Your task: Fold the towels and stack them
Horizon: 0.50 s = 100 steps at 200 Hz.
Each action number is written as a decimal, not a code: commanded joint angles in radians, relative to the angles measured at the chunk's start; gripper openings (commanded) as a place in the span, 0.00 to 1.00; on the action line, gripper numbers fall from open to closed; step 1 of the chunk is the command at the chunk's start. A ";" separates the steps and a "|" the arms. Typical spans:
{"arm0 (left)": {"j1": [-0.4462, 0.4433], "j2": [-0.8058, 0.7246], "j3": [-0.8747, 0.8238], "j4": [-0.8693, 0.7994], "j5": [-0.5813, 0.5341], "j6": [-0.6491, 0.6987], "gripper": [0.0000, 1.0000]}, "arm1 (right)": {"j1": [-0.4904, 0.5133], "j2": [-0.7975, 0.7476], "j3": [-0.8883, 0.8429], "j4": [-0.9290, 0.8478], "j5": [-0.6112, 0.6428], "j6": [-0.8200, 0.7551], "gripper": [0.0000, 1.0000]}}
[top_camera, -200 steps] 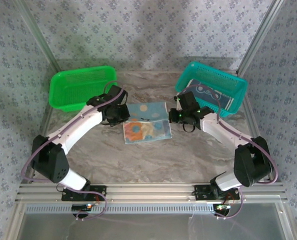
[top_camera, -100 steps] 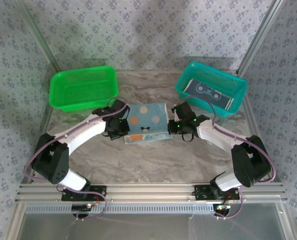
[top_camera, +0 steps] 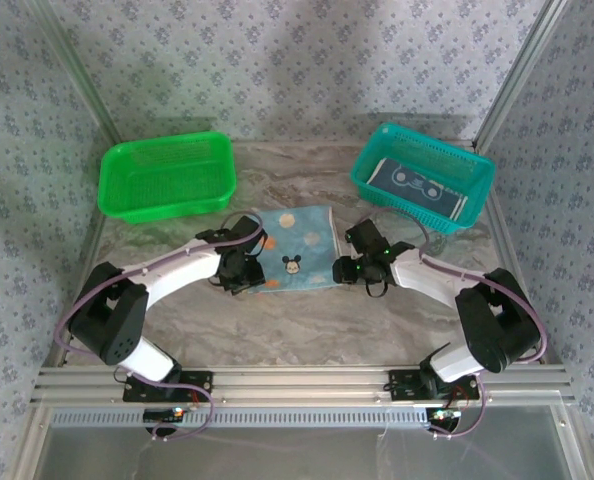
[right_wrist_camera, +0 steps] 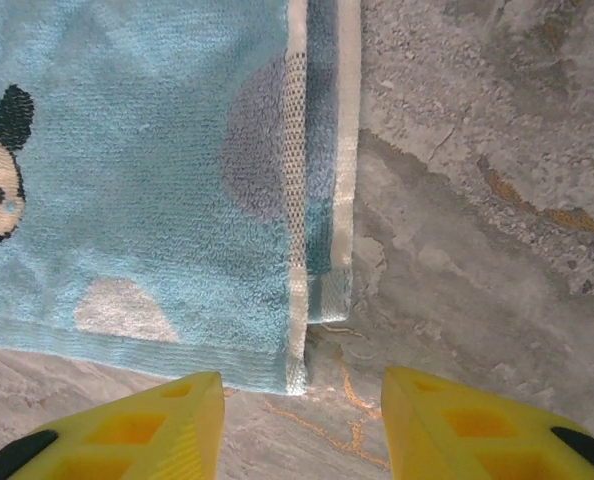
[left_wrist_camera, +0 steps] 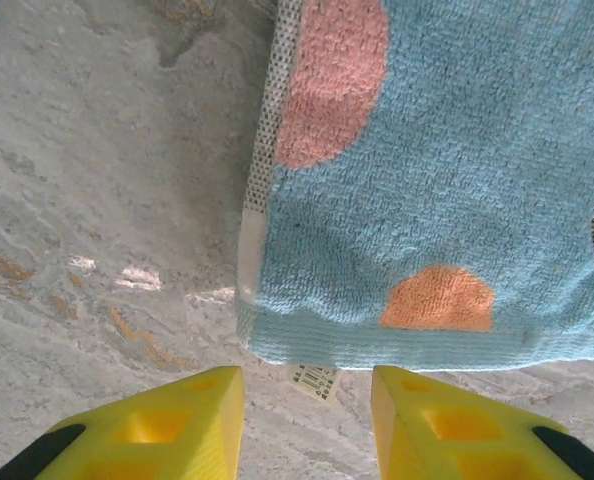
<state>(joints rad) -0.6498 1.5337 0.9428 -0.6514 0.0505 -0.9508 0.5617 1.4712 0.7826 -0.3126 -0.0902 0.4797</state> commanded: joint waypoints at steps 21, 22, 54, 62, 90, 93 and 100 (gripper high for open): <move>0.032 0.022 0.086 -0.021 -0.033 0.062 0.36 | -0.008 0.009 0.081 -0.028 0.008 -0.038 0.38; 0.033 0.022 0.086 -0.021 -0.034 0.063 0.36 | -0.009 0.009 0.082 -0.028 0.008 -0.039 0.37; 0.061 0.043 0.070 -0.015 -0.032 0.091 0.34 | -0.015 0.053 0.085 -0.009 -0.014 -0.036 0.35; 0.065 0.051 0.067 -0.004 -0.031 0.100 0.34 | -0.017 0.064 0.086 0.000 -0.016 -0.036 0.35; 0.075 0.075 0.067 0.037 -0.023 0.117 0.32 | -0.055 0.116 0.133 0.019 -0.041 -0.044 0.32; 0.075 0.078 0.068 0.040 -0.020 0.118 0.32 | -0.057 0.120 0.139 0.022 -0.041 -0.045 0.32; 0.076 0.084 0.069 0.042 -0.018 0.117 0.30 | -0.066 0.135 0.161 0.031 -0.042 -0.047 0.31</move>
<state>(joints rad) -0.5816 1.5955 1.0016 -0.6373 0.0330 -0.8635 0.5301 1.5669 0.8688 -0.3065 -0.1127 0.4530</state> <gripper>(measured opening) 0.323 0.322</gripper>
